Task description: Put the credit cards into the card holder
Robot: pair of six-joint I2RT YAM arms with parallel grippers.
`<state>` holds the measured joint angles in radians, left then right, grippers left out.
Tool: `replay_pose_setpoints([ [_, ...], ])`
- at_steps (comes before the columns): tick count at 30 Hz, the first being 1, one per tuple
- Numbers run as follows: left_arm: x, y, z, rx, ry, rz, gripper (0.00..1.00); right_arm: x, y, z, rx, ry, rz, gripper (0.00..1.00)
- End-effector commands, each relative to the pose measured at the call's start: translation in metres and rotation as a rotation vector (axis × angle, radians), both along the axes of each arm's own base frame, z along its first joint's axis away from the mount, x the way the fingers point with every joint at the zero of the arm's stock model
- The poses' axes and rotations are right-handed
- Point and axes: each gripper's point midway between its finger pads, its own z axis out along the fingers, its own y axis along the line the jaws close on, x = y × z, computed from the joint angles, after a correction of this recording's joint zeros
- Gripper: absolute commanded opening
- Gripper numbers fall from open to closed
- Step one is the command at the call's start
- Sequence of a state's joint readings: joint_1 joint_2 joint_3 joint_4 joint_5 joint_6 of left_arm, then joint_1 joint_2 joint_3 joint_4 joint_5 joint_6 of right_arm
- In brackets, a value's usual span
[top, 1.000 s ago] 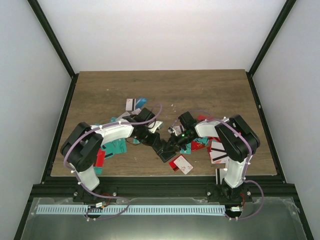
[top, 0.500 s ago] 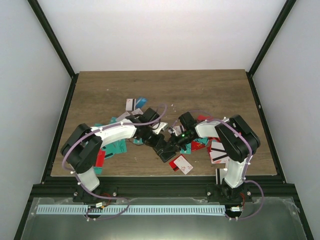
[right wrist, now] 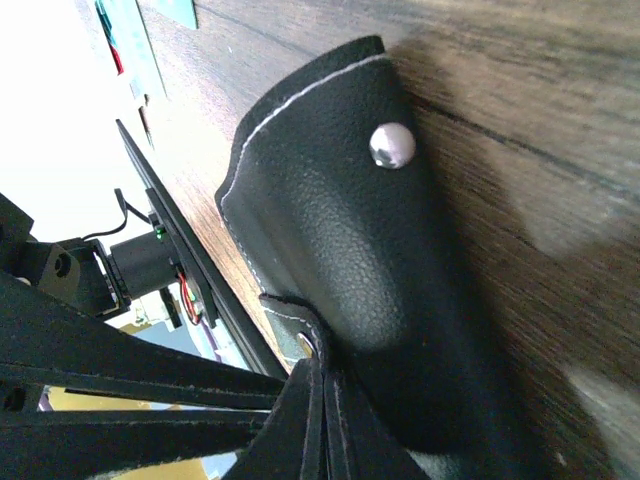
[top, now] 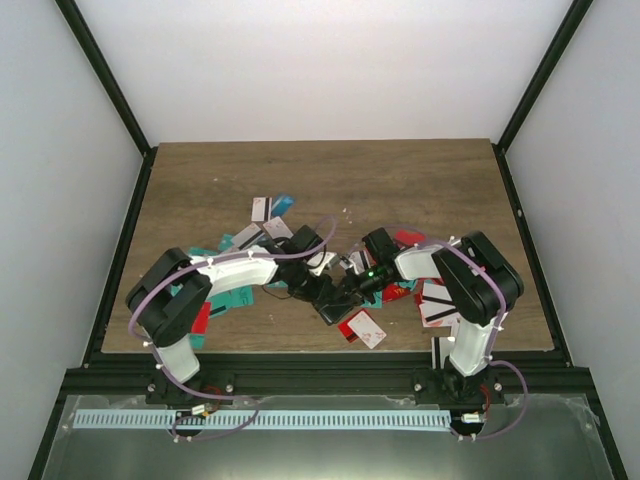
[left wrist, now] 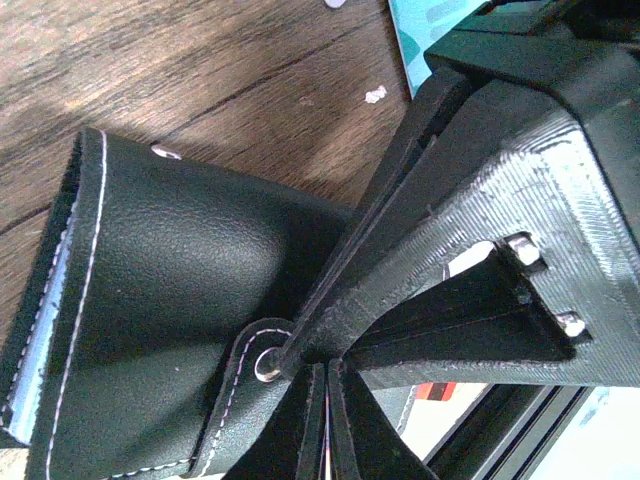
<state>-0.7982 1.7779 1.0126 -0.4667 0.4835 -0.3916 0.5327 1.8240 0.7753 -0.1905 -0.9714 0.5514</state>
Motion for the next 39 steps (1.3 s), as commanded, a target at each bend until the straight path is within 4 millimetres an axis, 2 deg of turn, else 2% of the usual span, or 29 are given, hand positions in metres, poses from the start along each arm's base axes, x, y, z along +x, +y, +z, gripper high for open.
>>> replay_pose_setpoints([
  [1, -0.073, 0.069, -0.092, 0.399, 0.174, -0.004, 0.04, -0.047, -0.049, -0.068, -0.380, 0.155, -0.031, 0.01],
  [5, -0.080, 0.083, -0.096, 0.429, 0.186, 0.058, 0.04, -0.050, -0.051, -0.069, -0.381, 0.162, -0.027, 0.01],
  [8, -0.078, 0.068, -0.084, 0.336, 0.177, 0.068, 0.04, -0.053, -0.052, -0.069, -0.374, 0.165, -0.026, 0.01],
  [12, -0.057, 0.037, -0.047, 0.200, 0.103, 0.055, 0.04, -0.057, -0.050, -0.069, -0.362, 0.166, -0.012, 0.01],
  [14, -0.048, 0.029, -0.035, 0.182, 0.075, 0.058, 0.04, -0.059, -0.049, -0.070, -0.358, 0.173, -0.002, 0.01],
  [17, -0.037, 0.022, -0.024, 0.187, 0.053, 0.061, 0.04, -0.062, -0.048, -0.071, -0.356, 0.175, 0.012, 0.01],
  [22, -0.012, 0.008, 0.011, 0.144, -0.020, 0.110, 0.04, -0.060, -0.047, -0.067, -0.349, 0.151, 0.018, 0.01],
  [25, 0.002, 0.009, 0.022, 0.143, -0.050, 0.144, 0.04, -0.060, -0.047, -0.066, -0.341, 0.146, 0.022, 0.01],
  [31, 0.018, 0.009, 0.024, 0.119, -0.060, 0.172, 0.05, -0.060, -0.047, -0.064, -0.335, 0.134, 0.024, 0.01],
  [39, 0.019, 0.017, -0.029, 0.228, -0.023, 0.149, 0.04, -0.053, -0.039, -0.048, -0.278, 0.088, 0.023, 0.01],
])
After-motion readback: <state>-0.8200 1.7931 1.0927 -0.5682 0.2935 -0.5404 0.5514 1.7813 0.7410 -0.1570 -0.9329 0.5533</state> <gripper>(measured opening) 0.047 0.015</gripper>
